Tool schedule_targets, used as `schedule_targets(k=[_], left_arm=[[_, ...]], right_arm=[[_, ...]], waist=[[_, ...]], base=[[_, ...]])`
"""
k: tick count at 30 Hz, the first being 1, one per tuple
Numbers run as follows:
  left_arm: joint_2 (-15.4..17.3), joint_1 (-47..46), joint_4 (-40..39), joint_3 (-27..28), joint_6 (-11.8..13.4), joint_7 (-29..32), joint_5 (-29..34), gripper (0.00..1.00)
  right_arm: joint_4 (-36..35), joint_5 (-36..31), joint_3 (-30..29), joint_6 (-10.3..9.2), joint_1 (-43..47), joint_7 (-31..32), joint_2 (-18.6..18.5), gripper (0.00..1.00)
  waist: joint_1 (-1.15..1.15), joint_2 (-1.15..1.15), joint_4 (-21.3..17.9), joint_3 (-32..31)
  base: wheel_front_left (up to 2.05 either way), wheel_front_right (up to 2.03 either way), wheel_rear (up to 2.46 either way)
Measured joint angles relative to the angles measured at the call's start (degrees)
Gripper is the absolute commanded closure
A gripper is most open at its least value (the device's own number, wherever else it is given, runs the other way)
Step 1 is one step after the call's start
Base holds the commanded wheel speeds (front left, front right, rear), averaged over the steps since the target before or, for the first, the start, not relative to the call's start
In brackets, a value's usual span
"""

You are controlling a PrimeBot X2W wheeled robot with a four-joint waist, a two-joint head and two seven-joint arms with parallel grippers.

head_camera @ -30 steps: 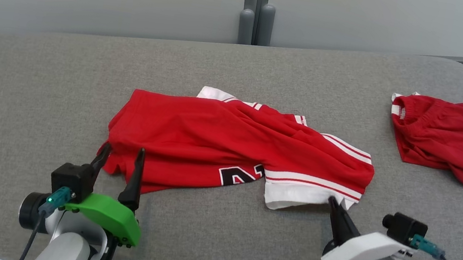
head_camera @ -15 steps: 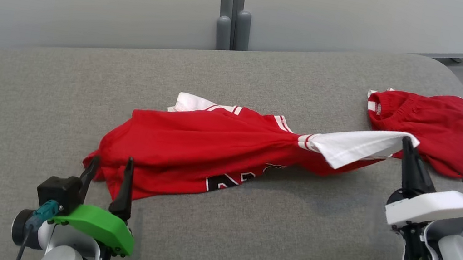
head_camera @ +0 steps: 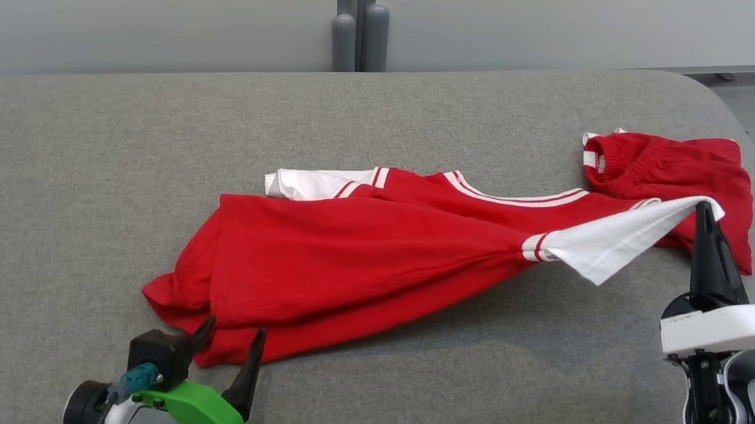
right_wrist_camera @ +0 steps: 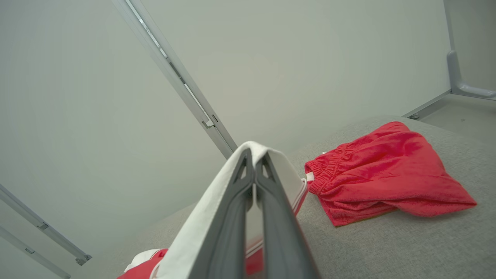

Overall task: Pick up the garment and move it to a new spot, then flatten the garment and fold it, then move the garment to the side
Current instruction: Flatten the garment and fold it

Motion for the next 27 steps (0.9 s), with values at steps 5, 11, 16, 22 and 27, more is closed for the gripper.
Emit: schedule_targets(k=[5, 11, 16, 22, 27], left_arm=[[0.4, -0.1, 2.4, -0.3, 0.0, 0.7, 1.4, 0.0], [1.2, -2.4, 5.8, -0.5, 0.0, 1.6, 3.3, 0.0], [2.2, -5.2, 8.8, -1.0, 0.0, 2.7, 4.7, 0.0], [1.7, -6.5, 10.4, -2.1, -0.6, 3.5, 4.8, 0.21], [0.0, -8.1, 10.4, -2.1, -1.8, 2.9, 3.4, 0.68]], right_arm=[[-0.7, 0.1, 0.6, 0.0, 0.4, 0.6, 0.1, 1.0], [-1.7, 0.1, 1.7, 0.0, 0.6, 1.8, 0.5, 1.0], [-2.4, 0.1, 3.2, 0.01, 0.7, 2.8, 1.6, 1.0], [-3.3, 0.3, 2.8, -0.07, 0.9, 3.0, 1.5, 1.0], [-3.5, 0.6, 1.7, -0.59, 1.6, 3.0, 1.0, 1.0]], waist=[[0.0, 0.0, 0.0, 0.3], [0.0, 0.0, 0.0, 0.8], [0.0, 0.0, -0.6, 1.2], [0.0, 0.0, -1.8, 1.9], [0.0, 0.0, -1.9, 2.3]], base=[[0.0, 0.0, 0.0], [0.0, 0.0, 0.0], [0.0, 0.0, 0.0], [0.0, 0.0, 0.0], [0.0, 0.0, 0.0]])
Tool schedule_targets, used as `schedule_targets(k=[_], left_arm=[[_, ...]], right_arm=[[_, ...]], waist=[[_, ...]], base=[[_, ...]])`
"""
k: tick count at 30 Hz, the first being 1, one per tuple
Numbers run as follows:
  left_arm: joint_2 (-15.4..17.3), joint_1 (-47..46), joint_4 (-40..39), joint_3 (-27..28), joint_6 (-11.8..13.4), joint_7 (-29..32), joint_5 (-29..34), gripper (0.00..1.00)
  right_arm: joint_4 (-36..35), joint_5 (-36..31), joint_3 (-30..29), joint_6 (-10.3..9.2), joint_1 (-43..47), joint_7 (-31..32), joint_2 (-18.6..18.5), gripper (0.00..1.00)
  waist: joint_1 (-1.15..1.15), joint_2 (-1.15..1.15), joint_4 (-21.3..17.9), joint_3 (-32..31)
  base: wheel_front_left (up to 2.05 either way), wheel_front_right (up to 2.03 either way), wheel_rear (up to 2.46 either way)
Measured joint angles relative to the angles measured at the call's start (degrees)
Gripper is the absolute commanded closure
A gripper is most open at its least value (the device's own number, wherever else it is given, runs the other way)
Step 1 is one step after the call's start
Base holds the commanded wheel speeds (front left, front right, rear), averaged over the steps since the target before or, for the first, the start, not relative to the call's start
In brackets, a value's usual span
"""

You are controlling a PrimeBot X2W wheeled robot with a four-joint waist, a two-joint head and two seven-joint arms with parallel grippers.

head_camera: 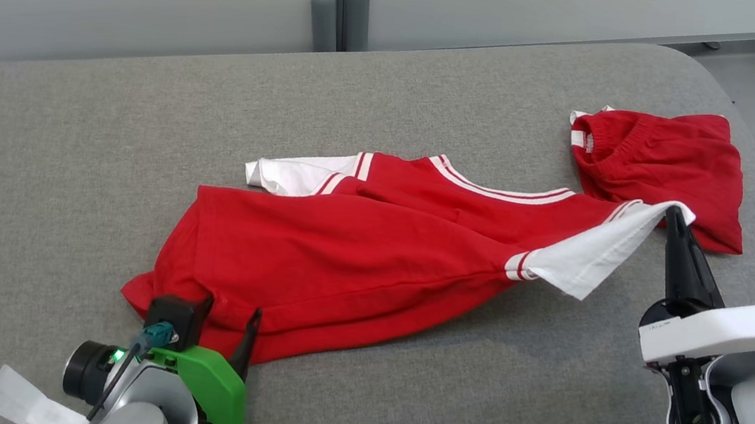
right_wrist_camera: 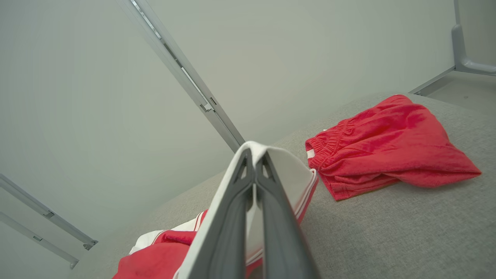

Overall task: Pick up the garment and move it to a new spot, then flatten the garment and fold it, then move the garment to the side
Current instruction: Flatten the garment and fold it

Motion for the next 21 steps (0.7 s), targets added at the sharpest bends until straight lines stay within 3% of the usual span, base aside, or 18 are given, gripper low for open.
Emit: schedule_targets(k=[2, 3, 14, 21], left_arm=[[0.0, -0.2, 0.2, 0.0, -0.3, 0.0, -0.1, 0.83], [0.0, -0.2, 0.6, 0.0, -0.7, -0.4, -0.1, 1.0], [-0.4, -0.8, 4.2, 0.5, -0.9, -0.9, -0.8, 1.0], [-1.7, -2.9, 0.6, 5.6, -2.0, -5.0, -6.9, 1.0]], right_arm=[[-0.2, 0.0, 0.0, -0.04, 0.0, 0.0, 0.0, 1.0], [-0.3, 0.0, 0.0, -0.05, 0.0, 0.0, 0.0, 1.0], [-0.8, 0.0, 0.7, -0.07, 0.0, 0.0, 0.0, 1.0], [-2.5, -0.2, 0.4, 0.51, -0.1, -1.1, -0.1, 1.0]], waist=[[0.0, 0.0, 0.1, 0.1], [0.0, 0.0, 0.2, 0.1], [0.0, 0.0, 0.6, -0.2], [0.0, 0.0, 0.6, -0.9]], base=[[0.0, 0.0, 0.0], [0.0, 0.0, 0.0], [0.0, 0.0, 0.0], [0.0, 0.0, 0.0]])
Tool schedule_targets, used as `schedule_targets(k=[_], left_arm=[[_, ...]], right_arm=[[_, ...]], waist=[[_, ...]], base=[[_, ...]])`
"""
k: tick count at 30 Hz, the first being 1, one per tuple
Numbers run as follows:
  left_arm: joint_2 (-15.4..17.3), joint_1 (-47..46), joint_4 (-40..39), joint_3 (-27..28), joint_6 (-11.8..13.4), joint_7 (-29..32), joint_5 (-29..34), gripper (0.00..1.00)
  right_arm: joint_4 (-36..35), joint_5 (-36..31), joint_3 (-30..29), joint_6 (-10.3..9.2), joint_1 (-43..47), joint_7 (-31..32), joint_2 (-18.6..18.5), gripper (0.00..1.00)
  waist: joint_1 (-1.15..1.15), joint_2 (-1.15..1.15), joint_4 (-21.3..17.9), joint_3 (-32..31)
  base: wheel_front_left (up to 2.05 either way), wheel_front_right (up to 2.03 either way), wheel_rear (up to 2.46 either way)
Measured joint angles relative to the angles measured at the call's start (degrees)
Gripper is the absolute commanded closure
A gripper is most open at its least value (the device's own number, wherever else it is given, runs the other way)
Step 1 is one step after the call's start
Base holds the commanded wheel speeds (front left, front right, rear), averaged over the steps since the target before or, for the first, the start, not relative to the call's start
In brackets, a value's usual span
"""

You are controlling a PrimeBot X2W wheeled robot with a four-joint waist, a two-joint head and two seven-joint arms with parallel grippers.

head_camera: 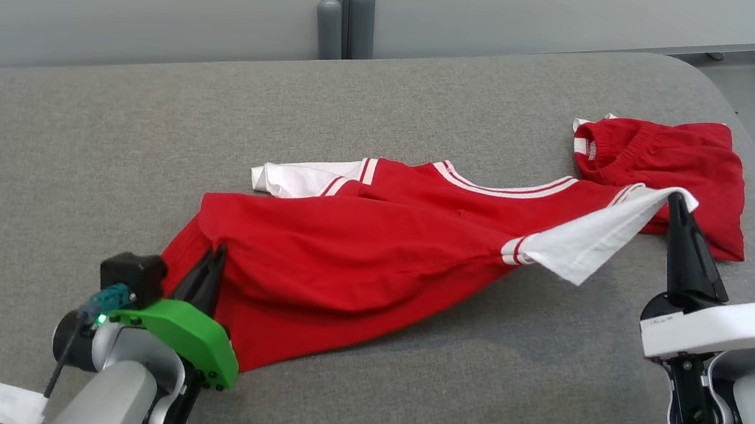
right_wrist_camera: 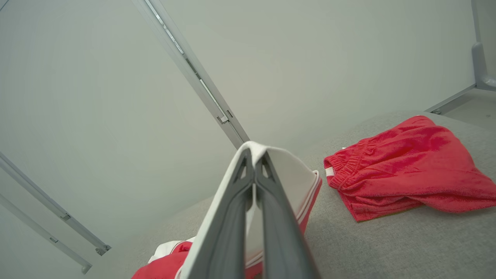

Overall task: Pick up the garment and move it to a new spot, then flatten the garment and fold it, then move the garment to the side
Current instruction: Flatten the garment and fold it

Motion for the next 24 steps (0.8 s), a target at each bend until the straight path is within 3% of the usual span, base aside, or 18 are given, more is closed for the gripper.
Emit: schedule_targets(k=[15, 24], left_arm=[[0.7, -0.4, -18.6, 8.3, -1.2, -1.7, -1.5, 1.0], [3.6, 2.3, -29.9, 12.5, -1.2, -1.7, 0.4, 1.0]], right_arm=[[-3.4, -0.5, -0.8, 1.68, 1.8, -1.4, -1.6, 1.0], [-8.2, -0.4, -1.0, 3.12, 1.1, -1.5, -1.4, 1.0]], waist=[[0.0, 0.0, 2.4, -2.9], [0.0, 0.0, 2.9, -4.4]], base=[[0.0, 0.0, 0.0], [0.0, 0.0, 0.0]])
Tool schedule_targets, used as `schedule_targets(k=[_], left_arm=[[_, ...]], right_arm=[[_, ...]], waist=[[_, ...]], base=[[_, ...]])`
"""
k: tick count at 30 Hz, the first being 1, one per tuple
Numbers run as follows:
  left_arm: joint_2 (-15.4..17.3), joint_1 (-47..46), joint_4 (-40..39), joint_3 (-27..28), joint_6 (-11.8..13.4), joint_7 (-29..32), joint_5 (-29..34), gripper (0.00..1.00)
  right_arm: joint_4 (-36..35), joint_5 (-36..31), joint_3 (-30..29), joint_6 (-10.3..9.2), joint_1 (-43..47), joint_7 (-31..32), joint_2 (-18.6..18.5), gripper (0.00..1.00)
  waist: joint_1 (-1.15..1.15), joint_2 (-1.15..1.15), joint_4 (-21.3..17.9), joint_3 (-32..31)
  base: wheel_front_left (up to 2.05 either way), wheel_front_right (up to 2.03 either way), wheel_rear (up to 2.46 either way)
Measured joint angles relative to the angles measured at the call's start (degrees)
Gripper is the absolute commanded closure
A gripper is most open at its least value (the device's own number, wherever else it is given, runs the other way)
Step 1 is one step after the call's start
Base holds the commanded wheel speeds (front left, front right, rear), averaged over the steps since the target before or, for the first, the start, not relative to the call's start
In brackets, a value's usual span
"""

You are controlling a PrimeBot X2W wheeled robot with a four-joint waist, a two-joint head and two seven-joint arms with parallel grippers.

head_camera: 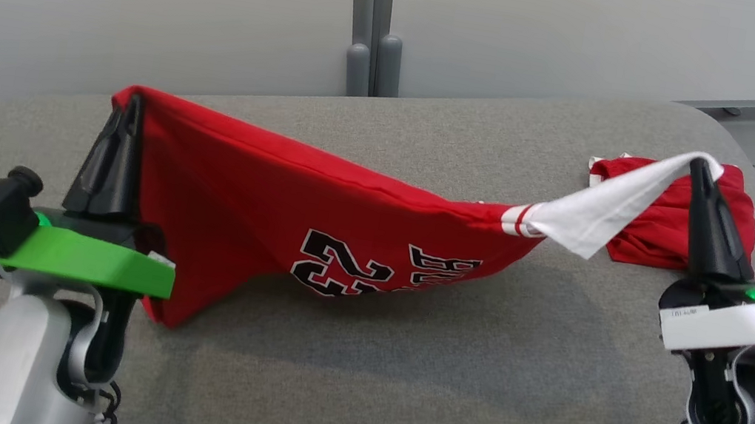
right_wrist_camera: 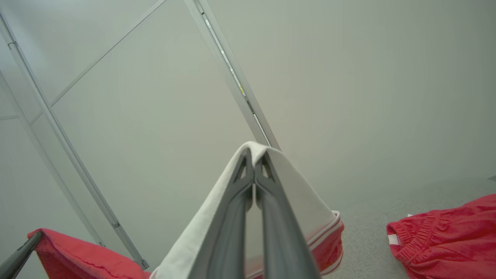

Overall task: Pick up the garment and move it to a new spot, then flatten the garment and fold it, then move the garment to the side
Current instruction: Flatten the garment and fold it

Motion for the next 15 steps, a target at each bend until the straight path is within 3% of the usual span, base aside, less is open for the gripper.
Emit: schedule_targets(k=[9, 15], left_arm=[[5.2, -6.5, -11.1, 3.9, -0.8, -0.2, 0.4, 1.0], [6.0, -9.2, -17.1, 4.4, -1.2, 1.4, 0.0, 1.0]], right_arm=[[-9.8, -0.8, -1.6, 1.03, -11.4, -0.5, -2.6, 1.0], [-13.7, -0.6, -3.0, 1.03, -13.1, -0.7, -4.0, 1.0]], waist=[[0.0, 0.0, -0.9, -2.1], [0.0, 0.0, -1.4, -3.0]], base=[[0.0, 0.0, 0.0], [0.0, 0.0, 0.0]])
